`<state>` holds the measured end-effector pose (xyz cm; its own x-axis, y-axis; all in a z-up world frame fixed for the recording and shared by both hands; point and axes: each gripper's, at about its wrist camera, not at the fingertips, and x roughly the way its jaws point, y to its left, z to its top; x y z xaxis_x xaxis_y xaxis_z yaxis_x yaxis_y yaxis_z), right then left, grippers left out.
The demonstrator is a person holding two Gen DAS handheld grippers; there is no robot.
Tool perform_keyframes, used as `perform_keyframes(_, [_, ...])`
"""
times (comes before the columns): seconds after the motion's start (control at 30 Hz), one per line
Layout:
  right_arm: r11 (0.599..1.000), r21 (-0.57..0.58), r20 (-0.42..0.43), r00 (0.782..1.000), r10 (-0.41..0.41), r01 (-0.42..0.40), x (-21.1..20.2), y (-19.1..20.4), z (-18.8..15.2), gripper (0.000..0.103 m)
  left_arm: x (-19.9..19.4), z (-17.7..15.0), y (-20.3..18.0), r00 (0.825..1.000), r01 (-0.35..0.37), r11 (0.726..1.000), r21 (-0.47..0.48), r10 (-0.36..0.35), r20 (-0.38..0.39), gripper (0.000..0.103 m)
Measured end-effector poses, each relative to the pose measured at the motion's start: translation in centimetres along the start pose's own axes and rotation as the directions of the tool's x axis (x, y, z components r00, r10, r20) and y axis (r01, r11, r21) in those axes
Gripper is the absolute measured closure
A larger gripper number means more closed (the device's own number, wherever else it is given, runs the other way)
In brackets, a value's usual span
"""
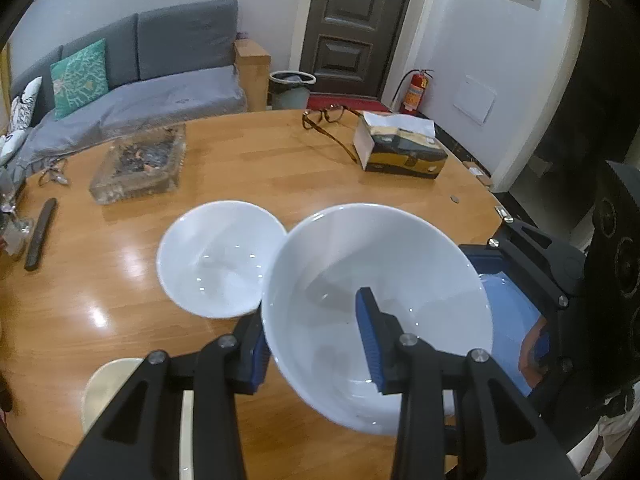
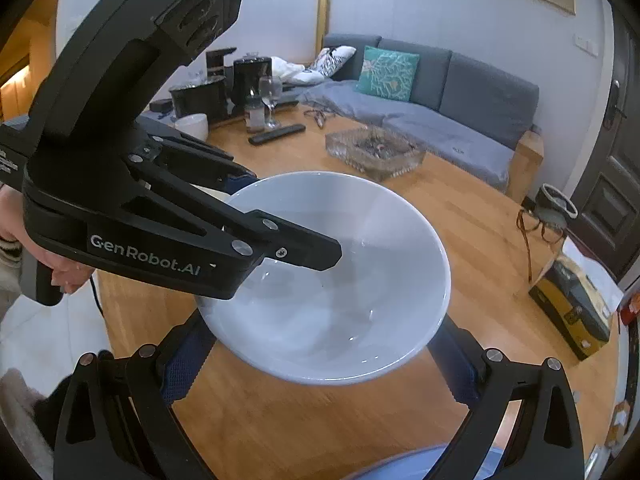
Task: Organize plates and bowls
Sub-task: 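Carry the large white bowl with both grippers over the smaller white bowl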
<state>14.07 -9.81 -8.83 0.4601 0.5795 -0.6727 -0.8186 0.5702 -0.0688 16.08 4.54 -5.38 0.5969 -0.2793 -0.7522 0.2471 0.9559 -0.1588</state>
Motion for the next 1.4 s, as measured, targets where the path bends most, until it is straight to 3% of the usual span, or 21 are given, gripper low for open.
perform_keyframes(0.7, [0.994,-0.087,0.049,0.996,0.069,-0.065,2.0,6.9,5.4,0.006,-6.9,-2.7,6.7,0.994,-0.094,0.993,-0.071,0.098,0.057,0.065])
perform_keyframes(1.07, [0.986,-0.121,0.027,0.992,0.122,-0.118,4.9,10.6,6.8,0.006,-8.8,-5.2,10.0,0.988,-0.142,0.984,-0.105,0.147,0.047,0.065])
perform_keyframes(1.4, [0.978,-0.146,-0.021,0.989,0.149,-0.150,7.0,13.1,6.6,0.006,-8.5,-7.9,12.0,0.989,-0.144,0.978,-0.152,0.149,0.021,0.065])
